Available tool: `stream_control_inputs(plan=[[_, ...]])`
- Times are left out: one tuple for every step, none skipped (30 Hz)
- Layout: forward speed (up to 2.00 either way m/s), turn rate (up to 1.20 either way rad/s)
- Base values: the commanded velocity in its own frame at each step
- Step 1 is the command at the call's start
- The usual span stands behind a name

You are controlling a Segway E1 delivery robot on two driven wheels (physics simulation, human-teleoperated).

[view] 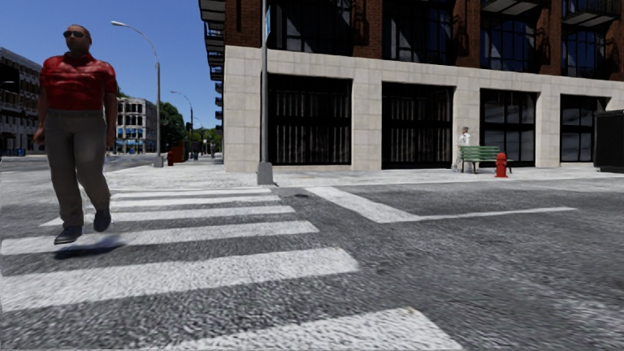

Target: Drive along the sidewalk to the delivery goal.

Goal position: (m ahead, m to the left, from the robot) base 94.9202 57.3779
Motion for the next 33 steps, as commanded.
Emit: stream_control_inputs(plan=[[1.71,0.25],[1.7,0.28],[1.7,0.33],[1.7,0.36],[1.7,0.38],[1.7,0.43],[1.69,0.48],[1.69,0.49],[1.69,0.49],[1.69,0.49],[1.69,0.49],[1.69,0.5],[1.69,0.5],[1.69,0.5],[1.69,0.5],[1.69,0.5],[1.69,0.5],[1.69,0.5],[1.69,0.5],[1.69,0.5],[1.69,0.5],[1.69,0.5],[1.69,0.5],[1.69,0.5],[1.69,0.5],[1.69,0.46],[1.69,0.46],[1.69,0.45],[1.69,0.44],[1.69,0.44],[1.69,0.44],[1.69,0.44],[1.69,0.44]])
